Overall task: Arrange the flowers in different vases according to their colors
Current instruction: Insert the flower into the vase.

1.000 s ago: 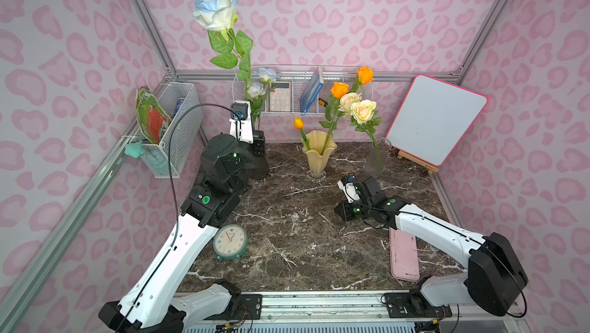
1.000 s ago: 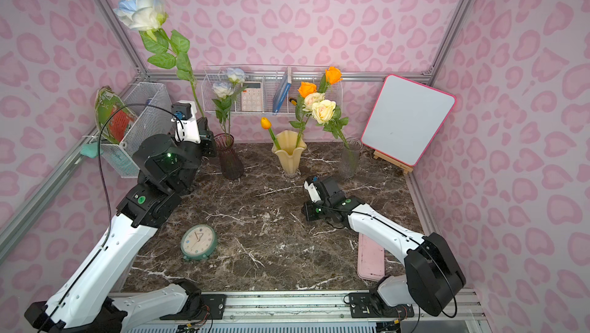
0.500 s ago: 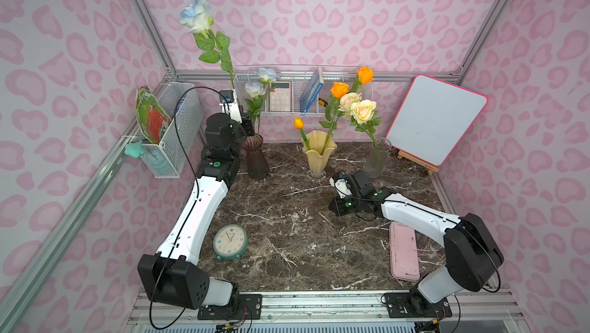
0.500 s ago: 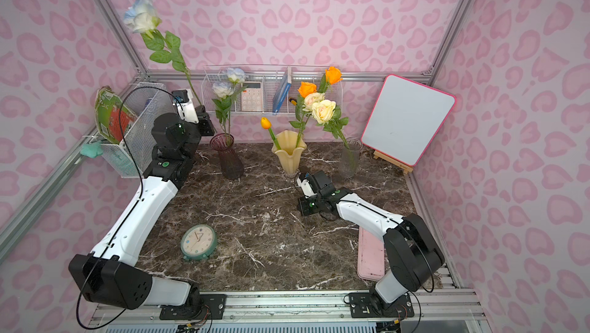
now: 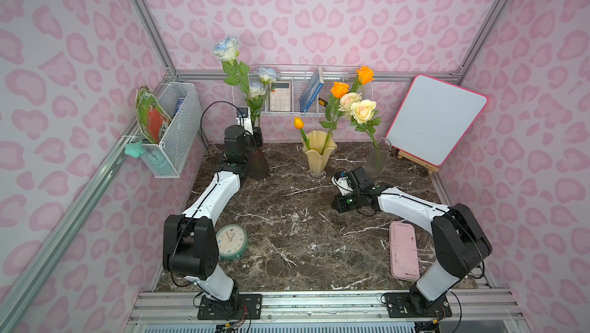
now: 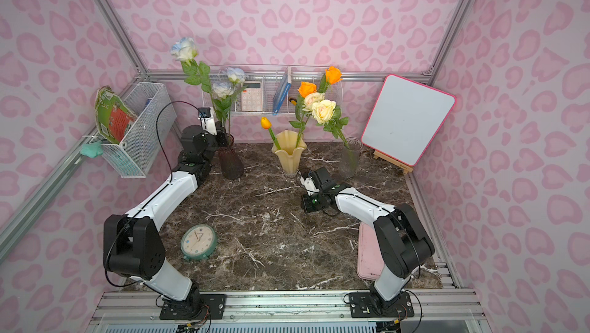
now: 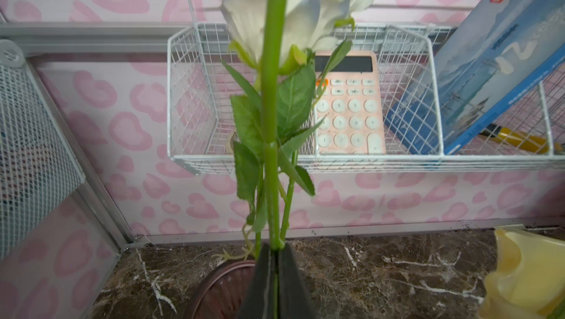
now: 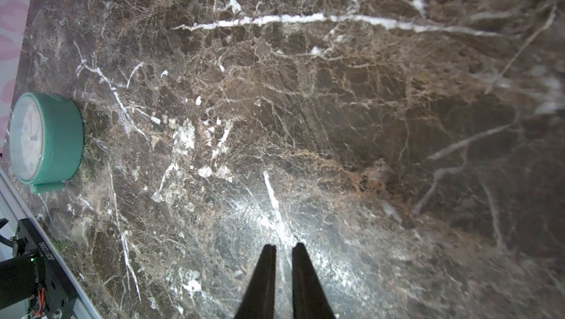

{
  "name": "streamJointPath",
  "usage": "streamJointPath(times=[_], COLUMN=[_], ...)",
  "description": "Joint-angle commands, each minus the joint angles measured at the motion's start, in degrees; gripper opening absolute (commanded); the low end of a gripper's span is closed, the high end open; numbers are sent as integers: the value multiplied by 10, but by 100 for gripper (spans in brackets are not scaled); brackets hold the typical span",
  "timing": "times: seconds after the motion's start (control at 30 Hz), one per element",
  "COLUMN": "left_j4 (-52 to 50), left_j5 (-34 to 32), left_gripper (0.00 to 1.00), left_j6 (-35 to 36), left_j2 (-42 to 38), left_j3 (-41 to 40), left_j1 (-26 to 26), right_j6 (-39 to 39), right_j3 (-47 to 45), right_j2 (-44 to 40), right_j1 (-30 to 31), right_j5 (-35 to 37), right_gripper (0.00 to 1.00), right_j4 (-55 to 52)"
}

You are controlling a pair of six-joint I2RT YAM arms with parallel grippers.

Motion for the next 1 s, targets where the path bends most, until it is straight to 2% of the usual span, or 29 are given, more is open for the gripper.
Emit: streamJointPath(times=[0.0, 0.23, 0.3, 0.37, 0.53, 0.57, 0.67, 0.73, 0.77, 0.87, 0.9, 0.97], left_j4=[55, 82, 74, 78, 68, 63, 31, -15, -54, -173, -196, -224], left_j5=[0, -11, -25, -41, -65, -69, -74, -76, -79, -59, -63, -63], left_gripper=[0, 0, 21, 35, 61, 71, 77, 90, 92, 99, 99, 99], left_j6=[13, 10, 8, 6, 6, 4, -1, -6, -16, -76, -89, -109], left_j2=[16, 34, 36, 31, -10, -23, -65, -102, -123, -176, -191, -224], left_j3=[-15, -62, -69, -82, -114, -121, -138, -143, -139, -124, -128, -141], left_j1=[1, -1, -4, -8, -24, -27, -40, -53, -60, -65, -69, -70], right_j6=[-8, -8, -5, -3, -7, -10, -16, -30, -37, -45, -55, -78], right_j3=[2, 2, -1, -3, -16, -19, -25, -41, -56, -114, -132, -156], right_j2=[6, -5, -18, -35, -92, -105, -144, -180, -203, -268, -287, -312], right_j1=[-4, -5, -9, -15, -32, -36, -45, -47, -48, -48, -49, -56], right_j5=[-9, -8, -7, -2, 27, 37, 84, 127, 157, 271, 299, 328], right_gripper=[15, 15, 16, 17, 23, 25, 29, 31, 34, 47, 56, 64], right_j4=[1, -2, -2, -2, 1, 2, 10, 36, 59, 138, 162, 191])
